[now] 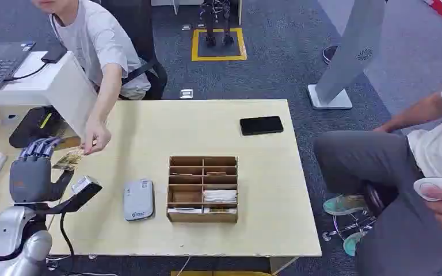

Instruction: Pass the card to the sensor for recognition and then transmit it.

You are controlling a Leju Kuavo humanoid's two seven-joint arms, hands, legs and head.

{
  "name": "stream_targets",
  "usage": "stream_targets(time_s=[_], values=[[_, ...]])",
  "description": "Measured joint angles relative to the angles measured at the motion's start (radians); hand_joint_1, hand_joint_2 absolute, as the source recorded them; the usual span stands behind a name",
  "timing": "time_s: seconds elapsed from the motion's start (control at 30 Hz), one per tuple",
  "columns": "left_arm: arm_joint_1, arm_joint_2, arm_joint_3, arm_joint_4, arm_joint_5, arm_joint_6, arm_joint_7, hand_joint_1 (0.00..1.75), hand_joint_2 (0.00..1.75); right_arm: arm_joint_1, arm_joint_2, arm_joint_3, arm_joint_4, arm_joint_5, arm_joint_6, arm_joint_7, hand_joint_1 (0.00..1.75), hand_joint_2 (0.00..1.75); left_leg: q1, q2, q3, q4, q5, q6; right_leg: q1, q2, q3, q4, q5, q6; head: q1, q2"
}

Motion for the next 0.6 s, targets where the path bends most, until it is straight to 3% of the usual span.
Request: stream_targets(time_s=[0.6], values=[[0.001, -0.011, 0.018, -0.001, 0.087, -0.023, -0.047, 1.75, 1.75, -0.002, 0.000, 0.002, 0.000, 0.000, 0.000, 0.000, 0.00, 1.75, 0.000, 0.000, 0.000, 0.000, 0.000, 0.000, 0.000, 0.000, 0.000, 0.000, 0.000, 0.000, 0.000, 0.000]])
